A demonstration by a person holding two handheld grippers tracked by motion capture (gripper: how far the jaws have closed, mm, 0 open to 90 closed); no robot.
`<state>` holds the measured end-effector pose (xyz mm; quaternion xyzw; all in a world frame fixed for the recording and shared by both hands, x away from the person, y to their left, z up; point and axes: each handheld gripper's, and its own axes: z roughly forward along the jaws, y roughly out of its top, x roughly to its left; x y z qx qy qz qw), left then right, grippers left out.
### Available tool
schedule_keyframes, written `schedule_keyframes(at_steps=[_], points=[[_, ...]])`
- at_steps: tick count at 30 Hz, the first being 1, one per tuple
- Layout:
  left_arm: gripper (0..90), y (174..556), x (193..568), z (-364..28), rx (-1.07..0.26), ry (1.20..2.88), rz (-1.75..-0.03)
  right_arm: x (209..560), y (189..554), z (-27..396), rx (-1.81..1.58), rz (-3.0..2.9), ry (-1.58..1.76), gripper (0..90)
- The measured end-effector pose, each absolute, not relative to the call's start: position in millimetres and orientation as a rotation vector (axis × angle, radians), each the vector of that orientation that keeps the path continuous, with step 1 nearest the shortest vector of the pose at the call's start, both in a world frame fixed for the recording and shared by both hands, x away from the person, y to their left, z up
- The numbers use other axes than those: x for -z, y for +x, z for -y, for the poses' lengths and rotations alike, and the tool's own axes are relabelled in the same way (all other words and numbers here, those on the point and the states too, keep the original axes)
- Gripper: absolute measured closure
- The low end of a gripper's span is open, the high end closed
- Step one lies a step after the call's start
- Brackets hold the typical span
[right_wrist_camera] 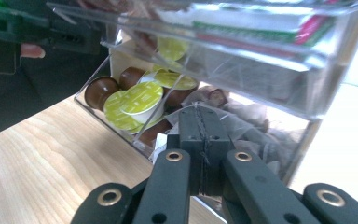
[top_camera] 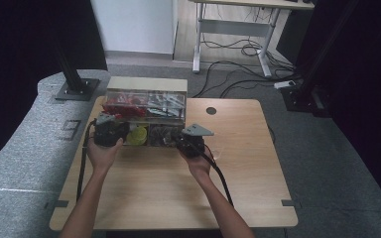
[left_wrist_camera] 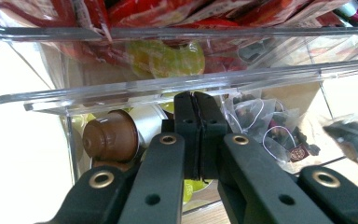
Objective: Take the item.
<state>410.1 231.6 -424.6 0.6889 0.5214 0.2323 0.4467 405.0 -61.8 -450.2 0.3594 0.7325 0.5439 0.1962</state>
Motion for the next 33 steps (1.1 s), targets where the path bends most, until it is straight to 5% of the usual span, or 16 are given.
schedule_keyframes(at_steps=[33], points=[[88.8,412,427,-229,-0.573,1.713,-1.297,431,396,125,-1.504,-1.956,1.055,89.2]])
